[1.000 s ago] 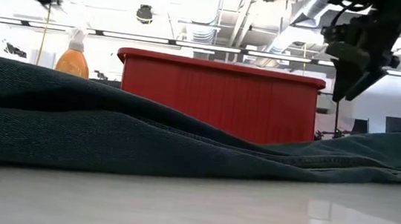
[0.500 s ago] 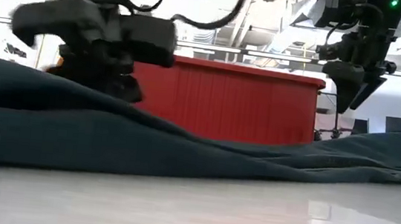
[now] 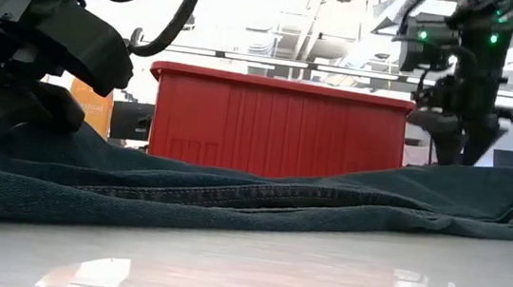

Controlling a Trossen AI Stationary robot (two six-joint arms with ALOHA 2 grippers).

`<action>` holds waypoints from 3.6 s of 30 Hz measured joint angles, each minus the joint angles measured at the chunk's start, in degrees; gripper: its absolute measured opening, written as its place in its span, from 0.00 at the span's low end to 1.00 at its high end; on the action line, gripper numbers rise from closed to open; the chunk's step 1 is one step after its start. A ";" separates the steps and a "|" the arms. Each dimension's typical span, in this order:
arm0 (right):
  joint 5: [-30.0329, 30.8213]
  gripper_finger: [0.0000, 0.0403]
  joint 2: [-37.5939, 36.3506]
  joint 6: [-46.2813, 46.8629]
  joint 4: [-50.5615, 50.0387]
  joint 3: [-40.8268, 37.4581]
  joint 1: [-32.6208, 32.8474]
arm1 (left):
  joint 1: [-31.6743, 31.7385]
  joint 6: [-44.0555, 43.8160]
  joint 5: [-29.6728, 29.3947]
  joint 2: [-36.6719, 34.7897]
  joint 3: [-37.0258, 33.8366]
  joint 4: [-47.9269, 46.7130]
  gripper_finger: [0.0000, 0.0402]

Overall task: Fold Laundry from Bin
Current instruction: Fold the dark blue jeans

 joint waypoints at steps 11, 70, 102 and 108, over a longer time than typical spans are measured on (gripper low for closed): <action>-8.37 0.67 0.00 6.55 12.56 -2.89 11.71 | 0.00 1.72 -0.53 0.00 -0.03 0.16 0.34; -5.75 0.05 -8.60 7.20 20.51 -14.35 18.94 | 0.26 0.70 -0.60 0.00 -0.10 0.56 0.34; 9.54 0.48 14.83 -12.25 -16.44 10.59 1.69 | -0.31 2.57 -0.81 -0.01 -0.10 0.53 0.34; 2.75 0.62 6.17 -10.13 -10.78 8.60 -1.35 | -0.02 2.75 -0.70 0.00 -0.10 0.55 0.34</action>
